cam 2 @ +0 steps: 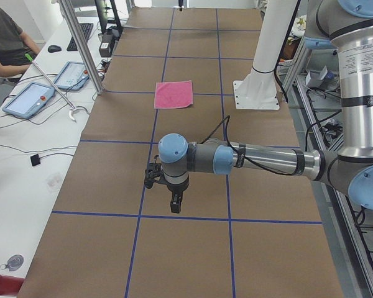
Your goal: Fold towel twice with both arms
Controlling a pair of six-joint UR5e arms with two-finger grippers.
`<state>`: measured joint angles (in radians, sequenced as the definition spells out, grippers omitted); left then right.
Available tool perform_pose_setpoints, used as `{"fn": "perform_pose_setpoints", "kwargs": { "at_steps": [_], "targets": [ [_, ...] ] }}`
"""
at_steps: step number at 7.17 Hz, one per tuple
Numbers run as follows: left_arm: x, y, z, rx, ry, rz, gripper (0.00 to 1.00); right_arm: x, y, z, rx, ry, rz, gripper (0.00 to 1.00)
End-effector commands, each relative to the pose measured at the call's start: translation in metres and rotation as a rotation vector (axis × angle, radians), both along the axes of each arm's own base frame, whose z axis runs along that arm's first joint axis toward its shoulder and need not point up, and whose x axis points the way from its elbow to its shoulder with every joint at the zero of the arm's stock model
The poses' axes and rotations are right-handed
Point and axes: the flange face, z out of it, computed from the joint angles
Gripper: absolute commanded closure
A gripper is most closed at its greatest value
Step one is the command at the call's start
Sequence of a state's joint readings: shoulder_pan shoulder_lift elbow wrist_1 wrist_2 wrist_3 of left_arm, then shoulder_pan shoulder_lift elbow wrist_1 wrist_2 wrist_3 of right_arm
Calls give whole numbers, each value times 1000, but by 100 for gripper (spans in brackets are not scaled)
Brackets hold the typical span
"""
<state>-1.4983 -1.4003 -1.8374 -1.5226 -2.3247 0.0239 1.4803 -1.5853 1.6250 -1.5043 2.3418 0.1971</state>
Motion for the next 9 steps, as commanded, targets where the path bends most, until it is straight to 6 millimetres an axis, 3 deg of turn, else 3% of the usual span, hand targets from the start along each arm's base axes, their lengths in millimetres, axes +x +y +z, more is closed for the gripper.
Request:
{"fn": "perform_pose_setpoints", "kwargs": {
  "at_steps": [1, 6, 9],
  "targets": [
    [0, 0, 0, 1, 1, -1, 0, -1, -1, -5, 7, -11, 2, 0],
    [1, -1, 3, -8, 0, -2, 0, -9, -1, -8, -1, -59, -10, 0],
    [2, -3, 1, -2, 4, 2, 0, -87, -5, -37, 159, -132, -165, 0]
  ]
}}
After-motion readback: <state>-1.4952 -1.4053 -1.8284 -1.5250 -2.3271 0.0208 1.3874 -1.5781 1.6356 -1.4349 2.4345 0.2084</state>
